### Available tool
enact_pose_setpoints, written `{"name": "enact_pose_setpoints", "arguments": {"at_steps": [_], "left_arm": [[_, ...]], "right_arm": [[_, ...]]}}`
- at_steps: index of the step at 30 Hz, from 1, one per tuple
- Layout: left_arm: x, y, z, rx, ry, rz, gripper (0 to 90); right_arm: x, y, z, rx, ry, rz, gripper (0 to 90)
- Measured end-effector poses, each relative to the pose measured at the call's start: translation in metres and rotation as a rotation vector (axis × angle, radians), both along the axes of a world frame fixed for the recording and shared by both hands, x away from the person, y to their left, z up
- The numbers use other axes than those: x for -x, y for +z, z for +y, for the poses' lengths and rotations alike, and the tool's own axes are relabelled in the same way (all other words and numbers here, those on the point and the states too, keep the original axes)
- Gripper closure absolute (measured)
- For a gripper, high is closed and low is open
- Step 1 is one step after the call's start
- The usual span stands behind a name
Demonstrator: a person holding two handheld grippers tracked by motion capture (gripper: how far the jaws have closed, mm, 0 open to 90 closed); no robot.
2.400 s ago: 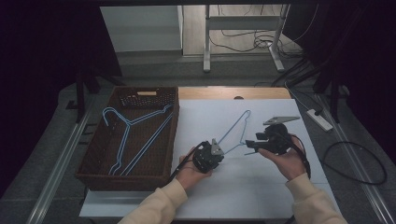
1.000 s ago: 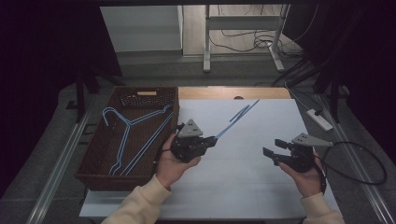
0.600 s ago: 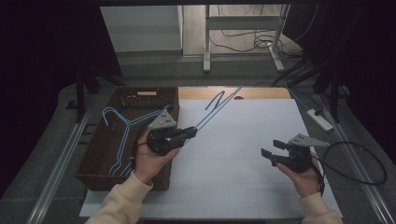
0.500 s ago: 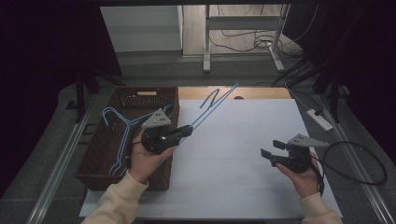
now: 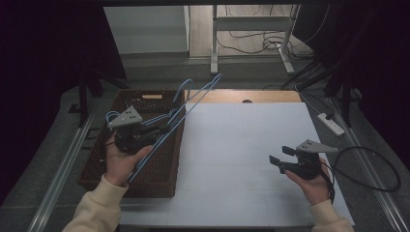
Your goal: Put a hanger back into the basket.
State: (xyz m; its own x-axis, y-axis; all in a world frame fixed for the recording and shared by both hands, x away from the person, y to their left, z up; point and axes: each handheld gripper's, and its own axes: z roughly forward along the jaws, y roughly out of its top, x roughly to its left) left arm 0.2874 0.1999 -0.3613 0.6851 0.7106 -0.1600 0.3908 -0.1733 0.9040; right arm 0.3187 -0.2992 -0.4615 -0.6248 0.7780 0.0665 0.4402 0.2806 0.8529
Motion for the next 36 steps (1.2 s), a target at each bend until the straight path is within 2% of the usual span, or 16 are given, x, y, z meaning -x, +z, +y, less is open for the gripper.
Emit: {"name": "enact_pose_setpoints", "arguments": {"at_steps": [6,13,23,31,36], "left_arm": [[-0.001,-0.005,0.029,-0.005,0.041,0.018,87.0],[-0.005,-0.015,0.05,-0.014,0.069,0.049,87.0],[-0.01,-0.027,0.071,-0.027,0.11,0.08,87.0],[-0.016,-0.04,0.08,-0.052,0.126,0.124,87.0],[-0.015,-0.044,0.083,-0.039,0.126,0.13,87.0]], "right_arm": [[0.0,-0.001,0.002,0.015,0.004,0.002,32.6],[-0.001,-0.002,0.003,0.02,0.004,0.001,32.6],[-0.001,-0.002,0.003,0.023,0.004,0.001,32.5],[-0.001,-0.003,0.005,0.03,0.006,0.004,32.5],[-0.001,-0.003,0.005,0.031,0.006,0.005,32.5]]}}
